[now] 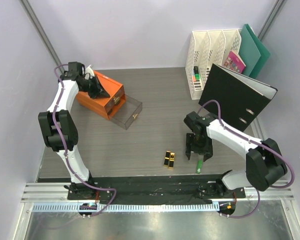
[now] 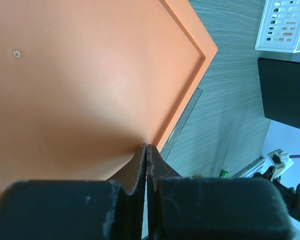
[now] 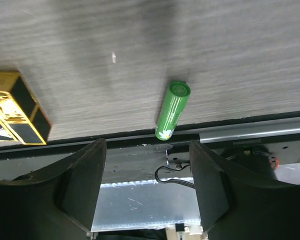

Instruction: Organize the makeup

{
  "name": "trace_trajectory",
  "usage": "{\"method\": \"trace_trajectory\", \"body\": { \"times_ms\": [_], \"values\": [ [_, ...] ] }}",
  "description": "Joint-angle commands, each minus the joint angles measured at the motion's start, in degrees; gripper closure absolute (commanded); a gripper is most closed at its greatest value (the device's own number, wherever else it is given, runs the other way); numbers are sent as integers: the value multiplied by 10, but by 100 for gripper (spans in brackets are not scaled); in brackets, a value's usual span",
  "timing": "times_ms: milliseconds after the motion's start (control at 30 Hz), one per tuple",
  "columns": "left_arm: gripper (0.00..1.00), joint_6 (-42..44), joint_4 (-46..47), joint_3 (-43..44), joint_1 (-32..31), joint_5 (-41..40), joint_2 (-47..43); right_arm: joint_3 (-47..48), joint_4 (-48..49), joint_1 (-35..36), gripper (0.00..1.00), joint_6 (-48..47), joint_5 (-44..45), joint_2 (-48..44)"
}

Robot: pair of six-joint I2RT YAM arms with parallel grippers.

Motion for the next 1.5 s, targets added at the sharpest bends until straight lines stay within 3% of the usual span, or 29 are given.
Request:
{"method": "trace_trajectory", "body": {
  "times_ms": [0,333,533,633,733,833,1100,1467],
  "values": [
    [100,57,-148,-76,-10,-154,88,-51,7,1,28,39,-31,-30],
    [100,56,-144,-85,-12,-152,79,-86,60,-4,34,48,-13,-5],
    [100,57,-143,-90,-12,-153,70,-95,116,-9,67,40,-22,48],
    [100,57,-144,-93,-12,-156,65,-91,127,-10,71,30,-19,73],
    [100,57,-144,-96,-12,-158,64,-91,142,-11,92,21,-29,81],
    [100,57,-145,-96,-12,-158,63,-70,146,-11,96,12,-36,81],
    [100,55,-142,-98,-13,-155,63,138,134,-12,99,-30,-43,120],
    [100,53,-143,-100,-12,-151,61,499,156,10,99,-47,-132,348]
  ]
}}
